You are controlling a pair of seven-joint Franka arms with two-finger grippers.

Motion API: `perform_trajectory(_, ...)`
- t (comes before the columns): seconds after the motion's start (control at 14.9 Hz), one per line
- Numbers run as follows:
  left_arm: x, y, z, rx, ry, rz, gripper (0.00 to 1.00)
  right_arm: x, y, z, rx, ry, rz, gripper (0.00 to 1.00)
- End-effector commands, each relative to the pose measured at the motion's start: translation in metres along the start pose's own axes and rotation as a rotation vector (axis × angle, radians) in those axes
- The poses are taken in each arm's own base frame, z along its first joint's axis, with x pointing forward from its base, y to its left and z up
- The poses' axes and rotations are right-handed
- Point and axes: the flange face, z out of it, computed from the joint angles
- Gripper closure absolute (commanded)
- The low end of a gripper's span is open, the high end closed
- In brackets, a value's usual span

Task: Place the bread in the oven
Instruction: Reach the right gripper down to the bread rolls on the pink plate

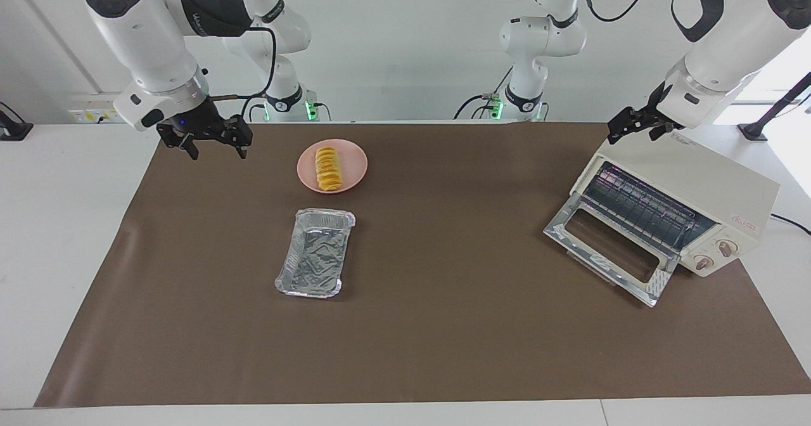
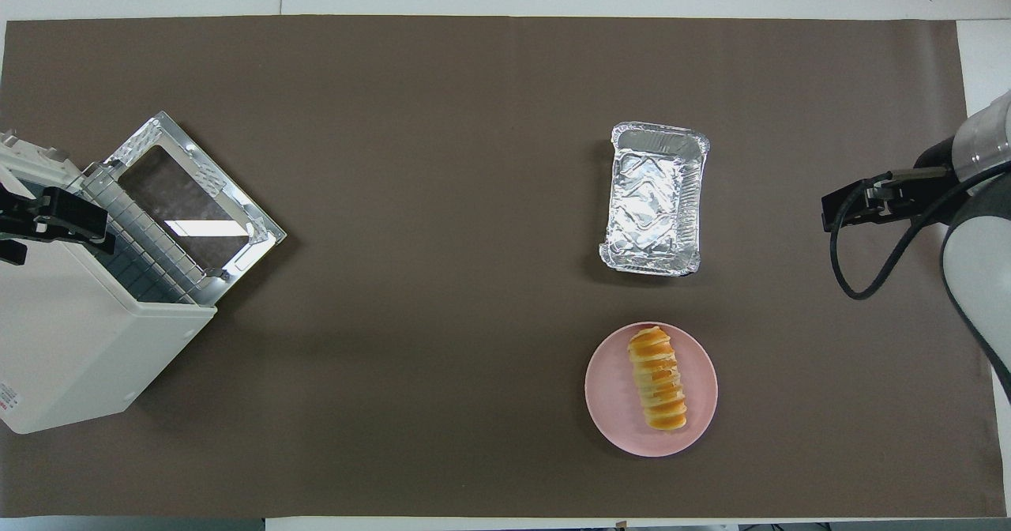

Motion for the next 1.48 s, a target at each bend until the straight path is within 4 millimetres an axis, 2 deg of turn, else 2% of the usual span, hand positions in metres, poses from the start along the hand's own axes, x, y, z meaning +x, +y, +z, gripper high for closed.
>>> perform_trajectory(0.0,-0.006,-0.004,-0.002,0.013,0.019,-0.005,0.0,-0.008,0.001,0.001,-0.01,-0.004,0.014,0.0)
perform_trajectory(0.2,-0.006,-0.004,-0.002,0.013,0.018,-0.005,0.0,-0.011,-0.001,0.002,-0.011,-0.01,0.005,0.0)
perform_trajectory(0.27,-0.006,-0.004,-0.002,0.013,0.021,-0.005,0.0,-0.014,-0.004,0.007,-0.01,-0.021,0.002,0.0)
perform_trajectory(0.4,-0.006,-0.004,-0.002,0.013,0.017,-0.007,0.0,-0.027,-0.012,0.03,0.041,-0.045,0.021,0.0)
perform_trajectory(0.54,-0.006,-0.004,-0.002,0.013,0.019,-0.005,0.0,-0.042,-0.026,0.063,0.097,-0.047,0.069,0.0)
perform_trajectory(0.74,-0.006,-0.004,-0.002,0.013,0.018,-0.005,0.0,-0.06,-0.069,0.123,0.091,-0.104,0.117,0.0)
perform_trajectory(0.94,-0.006,-0.004,-0.002,0.013,0.019,-0.005,0.0,-0.09,-0.111,0.196,0.096,-0.16,0.261,0.0)
perform_trajectory(1.08,-0.006,-0.004,-0.002,0.013,0.019,-0.007,0.0,-0.108,-0.125,0.232,0.074,-0.181,0.256,0.0)
perform_trajectory(1.21,-0.006,-0.005,-0.002,0.013,0.018,-0.008,0.0,-0.125,-0.138,0.254,0.055,-0.2,0.205,0.0)
perform_trajectory(1.41,-0.006,-0.005,-0.002,0.013,0.021,-0.007,0.0,-0.134,-0.148,0.267,0.053,-0.205,0.069,0.0)
